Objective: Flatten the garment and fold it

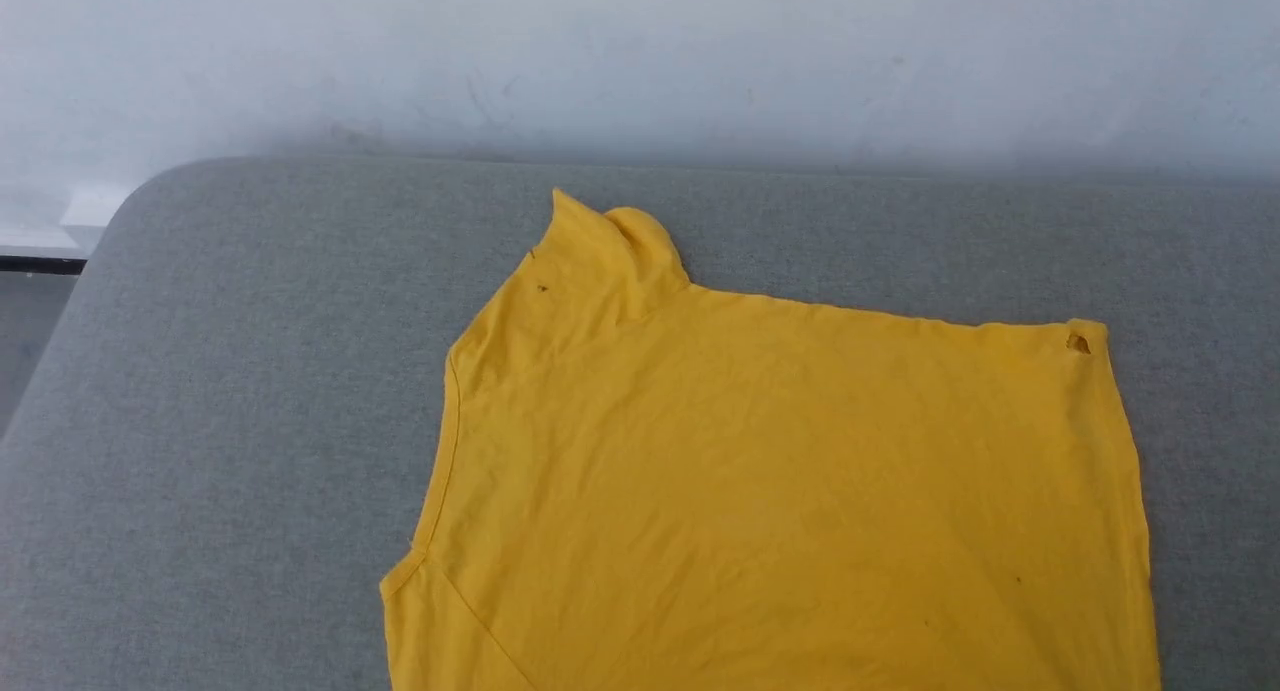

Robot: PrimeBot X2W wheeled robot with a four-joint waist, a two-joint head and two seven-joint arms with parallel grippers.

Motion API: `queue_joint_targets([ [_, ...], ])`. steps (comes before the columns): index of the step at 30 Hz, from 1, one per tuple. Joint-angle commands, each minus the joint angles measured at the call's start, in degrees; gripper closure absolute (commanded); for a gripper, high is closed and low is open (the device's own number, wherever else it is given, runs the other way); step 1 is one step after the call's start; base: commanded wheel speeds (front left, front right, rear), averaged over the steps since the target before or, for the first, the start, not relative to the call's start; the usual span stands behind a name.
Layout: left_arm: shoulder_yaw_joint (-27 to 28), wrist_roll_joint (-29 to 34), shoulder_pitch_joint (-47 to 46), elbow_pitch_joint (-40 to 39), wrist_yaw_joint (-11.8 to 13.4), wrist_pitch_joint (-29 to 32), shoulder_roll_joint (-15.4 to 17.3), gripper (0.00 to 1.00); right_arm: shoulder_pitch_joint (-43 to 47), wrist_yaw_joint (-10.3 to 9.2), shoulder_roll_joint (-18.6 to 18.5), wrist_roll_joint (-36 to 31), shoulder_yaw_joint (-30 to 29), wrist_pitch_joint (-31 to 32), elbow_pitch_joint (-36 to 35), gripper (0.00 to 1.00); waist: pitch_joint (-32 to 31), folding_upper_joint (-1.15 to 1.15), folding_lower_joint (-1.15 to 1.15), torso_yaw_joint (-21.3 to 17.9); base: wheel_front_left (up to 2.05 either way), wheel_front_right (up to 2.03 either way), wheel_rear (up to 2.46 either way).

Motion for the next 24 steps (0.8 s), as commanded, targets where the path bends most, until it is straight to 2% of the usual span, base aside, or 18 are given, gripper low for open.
queue_joint_targets([
  [1, 0.36, -0.24, 0.81, -0.33, 0.40, 0.12, 0.47, 1.00, 0.59, -0.04, 0.40, 0.30, -0.27, 0.30, -0.35, 1.00, -0.27, 0.00, 0.00, 0.15, 0.00, 0.00, 0.00],
  [5, 1.40, -0.14, 1.37, -1.88, 0.77, -0.85, 0.67, 1.00, 1.29, -0.04, 1.41, 0.47, -0.77, 0.74, -1.84, 1.00, -0.74, 0.00, 0.00, 0.36, 0.00, 0.00, 0.00],
  [10, 3.15, 1.99, -1.76, -4.33, -0.06, -4.86, 0.40, 1.00, -0.85, -0.04, 1.24, 0.51, -0.96, -3.09, -4.39, 1.00, -0.86, 0.00, 0.00, 0.45, 0.00, 0.00, 0.00],
  [17, 3.57, 7.81, -11.93, -5.50, -3.31, -10.39, 0.84, 1.00, -6.28, -0.04, -0.98, 0.26, -0.37, -7.83, -7.03, 1.00, 1.34, 0.00, 0.00, 0.25, 0.00, 0.00, 0.00],
  [24, 2.76, 12.65, -24.24, -2.35, -7.55, -15.40, 0.74, 1.00, -13.94, -0.04, -3.68, -0.95, 1.33, -10.45, -6.86, 1.00, 6.81, 0.00, 0.00, -0.98, 0.00, 0.00, 0.00],
])
